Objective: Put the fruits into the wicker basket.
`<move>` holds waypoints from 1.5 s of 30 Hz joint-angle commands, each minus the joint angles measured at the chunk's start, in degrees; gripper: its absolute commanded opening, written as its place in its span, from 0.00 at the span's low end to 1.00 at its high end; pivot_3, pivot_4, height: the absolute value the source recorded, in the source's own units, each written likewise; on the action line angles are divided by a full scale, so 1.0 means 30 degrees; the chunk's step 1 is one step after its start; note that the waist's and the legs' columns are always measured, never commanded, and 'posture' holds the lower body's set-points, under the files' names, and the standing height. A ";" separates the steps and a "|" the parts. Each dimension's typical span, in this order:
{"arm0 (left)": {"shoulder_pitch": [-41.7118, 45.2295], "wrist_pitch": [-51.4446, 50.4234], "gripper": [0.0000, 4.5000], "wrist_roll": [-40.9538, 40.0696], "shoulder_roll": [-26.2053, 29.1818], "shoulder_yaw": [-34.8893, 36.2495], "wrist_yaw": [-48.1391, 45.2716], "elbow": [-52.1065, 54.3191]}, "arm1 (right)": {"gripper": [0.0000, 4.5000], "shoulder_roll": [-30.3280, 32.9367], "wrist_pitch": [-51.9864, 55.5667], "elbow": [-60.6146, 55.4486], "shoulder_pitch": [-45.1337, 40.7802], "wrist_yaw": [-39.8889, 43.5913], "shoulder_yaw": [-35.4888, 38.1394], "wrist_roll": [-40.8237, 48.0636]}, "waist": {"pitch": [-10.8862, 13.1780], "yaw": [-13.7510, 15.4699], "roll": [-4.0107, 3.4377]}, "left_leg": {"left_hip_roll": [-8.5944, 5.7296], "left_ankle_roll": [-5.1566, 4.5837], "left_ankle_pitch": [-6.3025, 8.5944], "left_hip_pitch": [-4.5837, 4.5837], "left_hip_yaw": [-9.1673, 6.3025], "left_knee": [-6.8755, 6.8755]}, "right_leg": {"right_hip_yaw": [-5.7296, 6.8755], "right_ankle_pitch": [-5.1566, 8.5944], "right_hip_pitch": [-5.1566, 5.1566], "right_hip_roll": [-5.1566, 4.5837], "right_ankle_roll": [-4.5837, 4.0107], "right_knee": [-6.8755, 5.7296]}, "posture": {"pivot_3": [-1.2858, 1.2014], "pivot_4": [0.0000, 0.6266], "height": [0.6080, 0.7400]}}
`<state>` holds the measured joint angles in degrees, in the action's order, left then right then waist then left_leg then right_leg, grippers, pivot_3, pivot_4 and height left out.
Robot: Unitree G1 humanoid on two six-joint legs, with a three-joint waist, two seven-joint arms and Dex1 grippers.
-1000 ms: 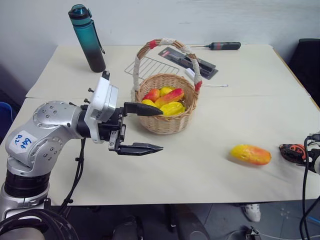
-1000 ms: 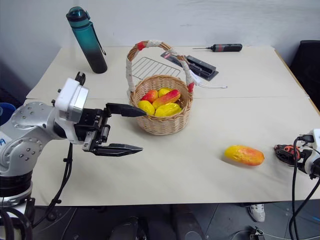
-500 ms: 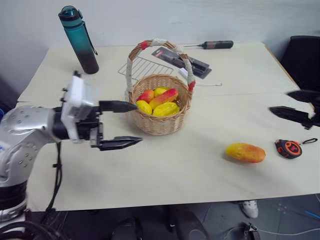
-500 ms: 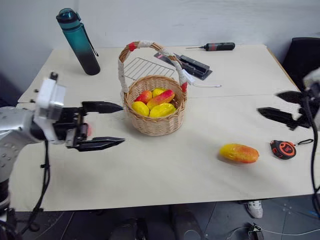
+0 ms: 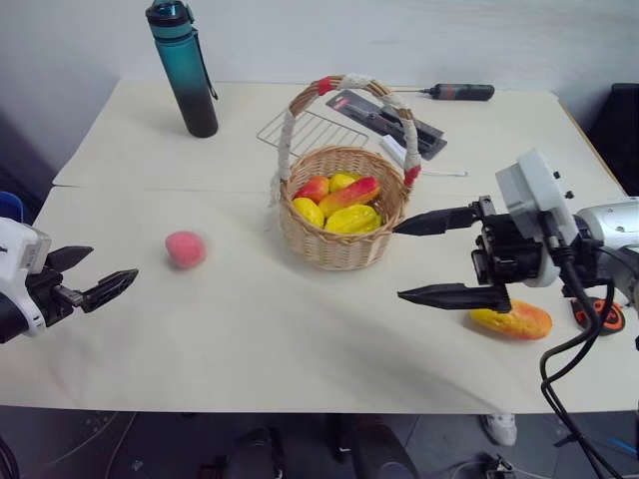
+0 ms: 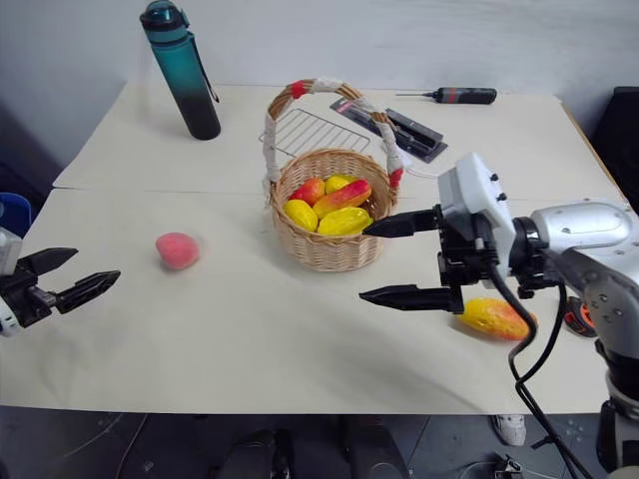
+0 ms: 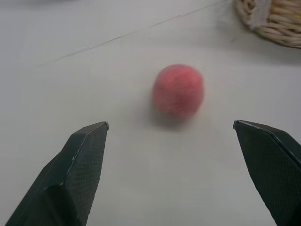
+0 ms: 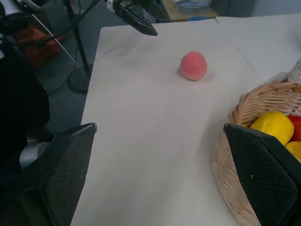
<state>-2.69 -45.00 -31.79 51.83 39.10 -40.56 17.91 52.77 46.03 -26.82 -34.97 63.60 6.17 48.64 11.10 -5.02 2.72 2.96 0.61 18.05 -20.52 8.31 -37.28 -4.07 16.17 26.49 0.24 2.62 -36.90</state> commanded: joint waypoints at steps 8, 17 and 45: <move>0.5363 0.2729 1.00 0.2021 -0.2014 -0.4961 0.1705 -0.4558 | 0.99 -0.0731 -0.0510 -0.0668 -0.0055 -0.1251 -0.0318 -0.0168 | -0.0002 0.0167 0.0002 | -0.0011 -0.0026 0.0017 -0.0025 -0.0003 0.0009 | 0.0026 -0.0010 0.0005 -0.0015 0.0017 0.0005 | 0.52 0.24 1.00; 0.8358 0.4548 1.00 0.3924 -0.2720 -0.8531 0.0978 -0.8609 | 0.99 -0.1039 -0.0266 -0.0510 -0.0302 -0.2216 -0.0569 -0.0182 | -0.0003 0.0084 0.0004 | -0.0002 -0.0016 0.0012 -0.0024 -0.0005 -0.0054 | 0.0031 -0.0014 0.0007 -0.0006 0.0023 -0.0068 | 0.52 0.24 1.00; 1.8582 0.2556 0.55 0.2935 -0.6363 -1.5936 -0.0547 -0.3452 | 1.00 -0.0699 0.1282 -0.2424 0.2269 -0.6823 0.2251 0.0704 | -0.0002 0.0589 0.0007 | -0.0095 -0.0089 -0.0054 -0.0070 -0.0101 -0.0290 | -0.0018 -0.0079 -0.0079 -0.0018 0.0131 -0.0168 | 0.52 0.24 1.00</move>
<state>51.62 -41.39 -27.86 32.98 -5.26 -41.71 10.03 50.20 49.85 -32.02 -28.37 44.29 10.71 49.84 11.09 -3.26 2.74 2.68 0.34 17.89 -20.72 8.02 -38.15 -4.17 15.93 26.25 0.20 3.01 -37.41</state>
